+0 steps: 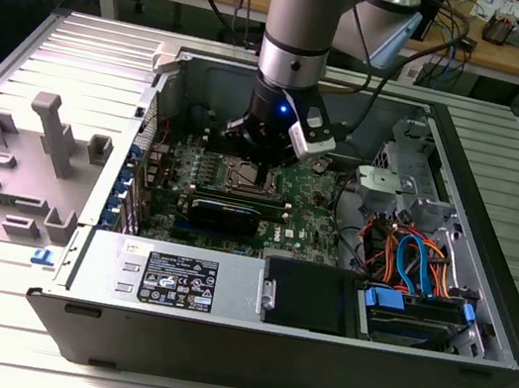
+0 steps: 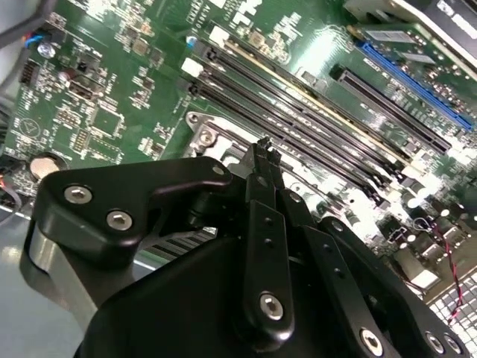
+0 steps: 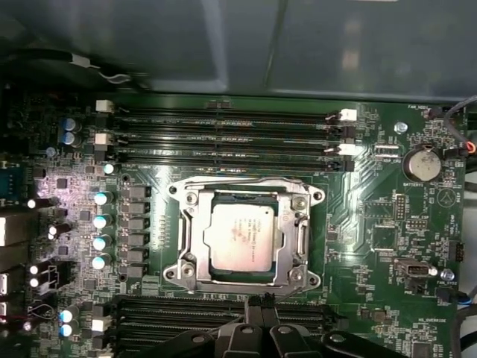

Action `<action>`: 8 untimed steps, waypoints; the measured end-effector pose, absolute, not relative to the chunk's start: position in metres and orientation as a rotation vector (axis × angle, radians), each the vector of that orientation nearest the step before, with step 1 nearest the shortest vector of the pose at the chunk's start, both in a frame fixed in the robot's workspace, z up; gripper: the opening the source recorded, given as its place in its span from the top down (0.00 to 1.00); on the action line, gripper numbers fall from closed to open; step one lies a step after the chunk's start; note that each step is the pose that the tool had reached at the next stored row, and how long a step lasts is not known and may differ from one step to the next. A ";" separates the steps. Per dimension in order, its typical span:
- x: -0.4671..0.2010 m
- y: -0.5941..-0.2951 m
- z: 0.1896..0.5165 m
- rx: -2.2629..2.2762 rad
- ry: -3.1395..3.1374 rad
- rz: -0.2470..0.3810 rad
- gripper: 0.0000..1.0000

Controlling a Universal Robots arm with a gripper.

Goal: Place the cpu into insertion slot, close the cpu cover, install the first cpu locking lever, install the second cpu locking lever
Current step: 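Install the second cpu locking lever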

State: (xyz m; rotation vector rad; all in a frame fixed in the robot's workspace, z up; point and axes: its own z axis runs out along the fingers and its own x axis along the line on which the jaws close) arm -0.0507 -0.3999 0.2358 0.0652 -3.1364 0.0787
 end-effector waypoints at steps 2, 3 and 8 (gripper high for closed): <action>-0.053 -0.401 0.236 0.066 -3.136 0.079 0.89; -0.053 -0.401 0.237 0.067 -3.136 0.079 0.89; -0.058 -0.404 0.238 0.086 -3.136 0.079 0.89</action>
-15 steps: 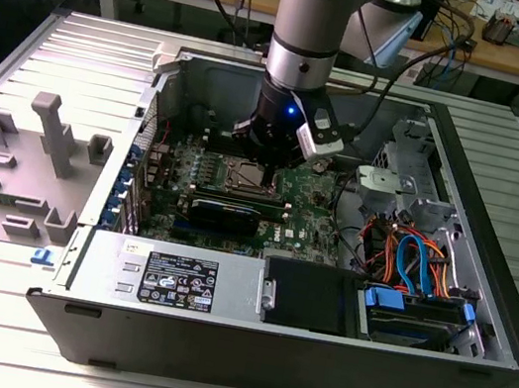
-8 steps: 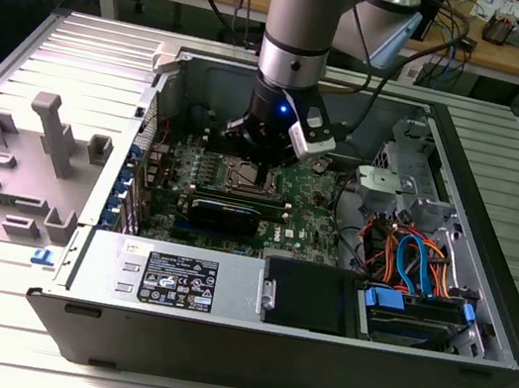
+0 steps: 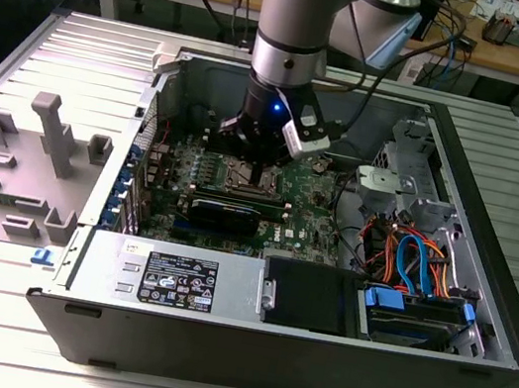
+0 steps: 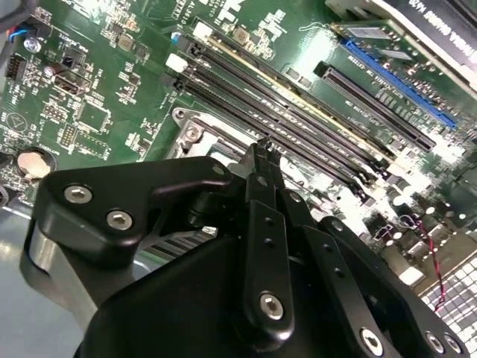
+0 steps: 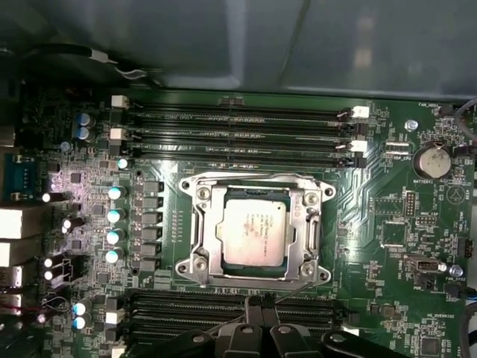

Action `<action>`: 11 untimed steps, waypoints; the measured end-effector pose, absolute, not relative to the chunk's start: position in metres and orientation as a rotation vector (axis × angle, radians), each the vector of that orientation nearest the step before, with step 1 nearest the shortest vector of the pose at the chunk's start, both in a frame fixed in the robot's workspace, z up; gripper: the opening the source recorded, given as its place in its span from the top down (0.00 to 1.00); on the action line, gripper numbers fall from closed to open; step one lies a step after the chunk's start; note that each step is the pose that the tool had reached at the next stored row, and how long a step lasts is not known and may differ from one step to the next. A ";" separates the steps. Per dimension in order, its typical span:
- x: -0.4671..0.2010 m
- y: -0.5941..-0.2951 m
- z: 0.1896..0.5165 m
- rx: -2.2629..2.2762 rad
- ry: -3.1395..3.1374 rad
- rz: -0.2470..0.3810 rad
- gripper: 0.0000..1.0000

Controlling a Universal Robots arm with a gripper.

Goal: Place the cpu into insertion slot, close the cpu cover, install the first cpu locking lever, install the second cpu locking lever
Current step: 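Install the second cpu locking lever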

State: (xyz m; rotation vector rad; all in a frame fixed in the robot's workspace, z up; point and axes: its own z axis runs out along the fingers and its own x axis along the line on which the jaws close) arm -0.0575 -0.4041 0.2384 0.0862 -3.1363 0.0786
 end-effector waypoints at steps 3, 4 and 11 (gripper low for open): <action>-0.059 -0.405 0.238 0.091 -3.136 0.079 0.89; -0.060 -0.406 0.238 0.091 -3.136 0.079 0.89; -0.076 -0.409 0.238 0.093 -3.136 0.079 0.89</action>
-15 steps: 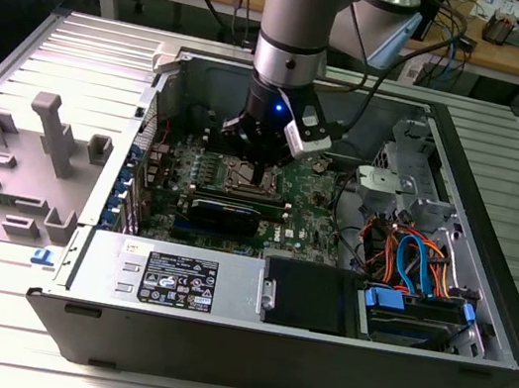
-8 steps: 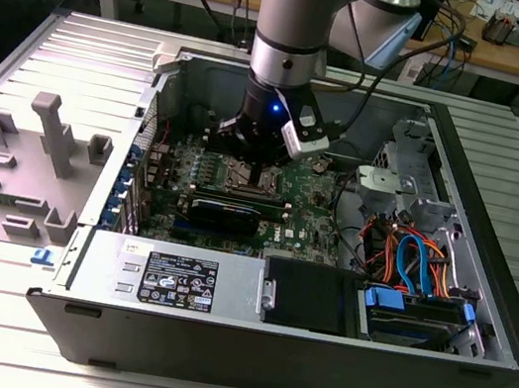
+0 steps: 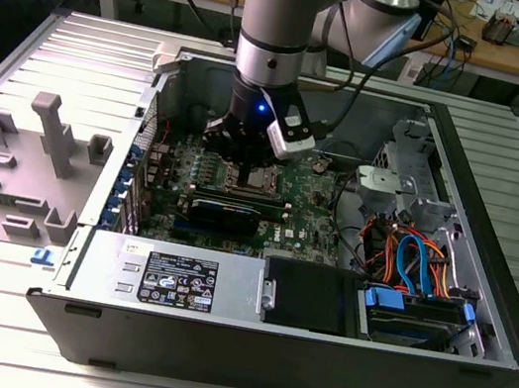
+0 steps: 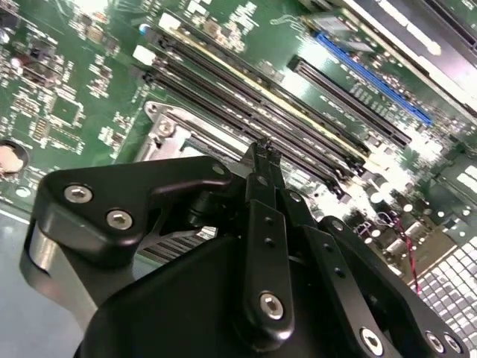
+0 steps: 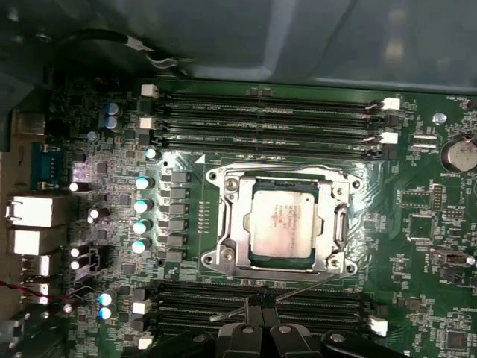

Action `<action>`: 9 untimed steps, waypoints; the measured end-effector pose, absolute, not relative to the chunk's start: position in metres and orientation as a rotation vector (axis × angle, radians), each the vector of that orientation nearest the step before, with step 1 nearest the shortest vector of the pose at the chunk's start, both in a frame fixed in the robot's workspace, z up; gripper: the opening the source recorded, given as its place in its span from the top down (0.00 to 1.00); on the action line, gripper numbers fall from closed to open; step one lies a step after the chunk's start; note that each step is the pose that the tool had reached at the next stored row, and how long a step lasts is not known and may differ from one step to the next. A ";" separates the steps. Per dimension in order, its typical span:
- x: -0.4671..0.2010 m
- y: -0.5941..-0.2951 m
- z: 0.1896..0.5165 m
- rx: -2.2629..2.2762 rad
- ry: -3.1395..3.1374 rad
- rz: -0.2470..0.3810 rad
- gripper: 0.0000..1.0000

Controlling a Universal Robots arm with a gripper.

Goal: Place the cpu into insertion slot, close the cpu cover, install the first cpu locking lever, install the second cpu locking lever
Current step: 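Install the second cpu locking lever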

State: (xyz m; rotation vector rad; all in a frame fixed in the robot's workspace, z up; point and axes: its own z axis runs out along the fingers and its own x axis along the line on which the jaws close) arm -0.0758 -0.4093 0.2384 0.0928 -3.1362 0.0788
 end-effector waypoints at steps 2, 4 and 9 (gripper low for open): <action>-0.079 -0.410 0.238 0.094 -3.136 0.079 0.89; -0.083 -0.410 0.238 0.096 -3.136 0.078 0.89; -0.083 -0.410 0.246 0.096 -3.136 0.075 0.89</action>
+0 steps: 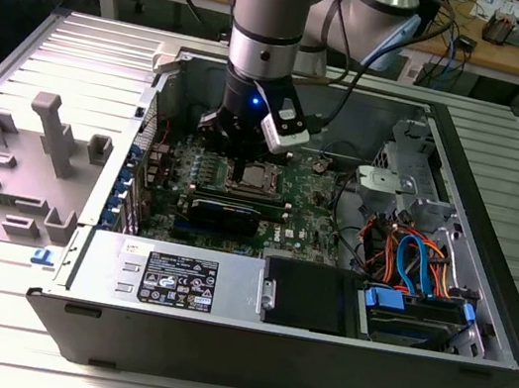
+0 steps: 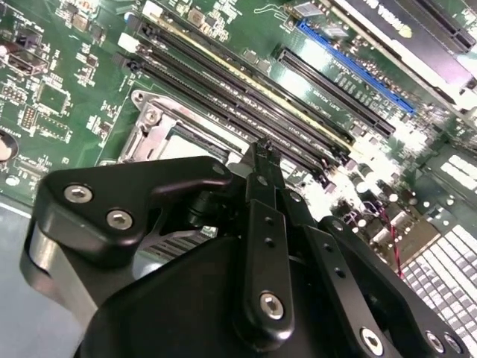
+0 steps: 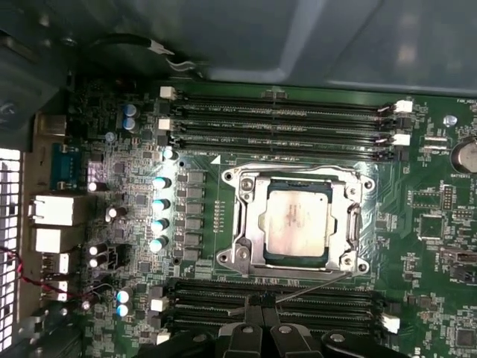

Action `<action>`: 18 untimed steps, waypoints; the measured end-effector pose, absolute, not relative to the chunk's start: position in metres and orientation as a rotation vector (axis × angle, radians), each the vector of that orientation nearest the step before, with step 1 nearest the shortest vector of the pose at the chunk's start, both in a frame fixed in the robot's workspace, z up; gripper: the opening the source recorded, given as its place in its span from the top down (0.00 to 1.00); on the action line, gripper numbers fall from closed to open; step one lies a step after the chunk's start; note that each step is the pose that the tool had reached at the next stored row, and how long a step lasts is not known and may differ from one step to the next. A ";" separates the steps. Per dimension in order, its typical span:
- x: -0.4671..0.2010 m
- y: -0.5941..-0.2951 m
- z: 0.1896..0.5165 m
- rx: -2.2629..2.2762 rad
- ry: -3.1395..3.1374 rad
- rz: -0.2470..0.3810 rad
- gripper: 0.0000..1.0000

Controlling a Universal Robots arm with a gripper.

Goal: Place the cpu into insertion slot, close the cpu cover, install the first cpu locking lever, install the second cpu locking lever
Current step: 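Install the second cpu locking lever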

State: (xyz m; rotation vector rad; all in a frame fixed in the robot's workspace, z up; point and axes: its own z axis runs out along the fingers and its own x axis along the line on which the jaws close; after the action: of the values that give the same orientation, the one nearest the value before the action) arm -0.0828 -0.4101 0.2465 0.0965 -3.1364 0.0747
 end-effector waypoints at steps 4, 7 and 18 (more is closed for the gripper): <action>-0.082 -0.411 0.248 0.099 -3.136 0.074 0.89; -0.082 -0.413 0.247 0.111 -3.136 0.068 0.89; -0.084 -0.430 0.245 0.142 -3.138 -0.031 0.89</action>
State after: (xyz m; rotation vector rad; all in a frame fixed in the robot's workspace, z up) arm -0.0842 -0.4299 0.2451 0.1419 -3.1384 -0.0313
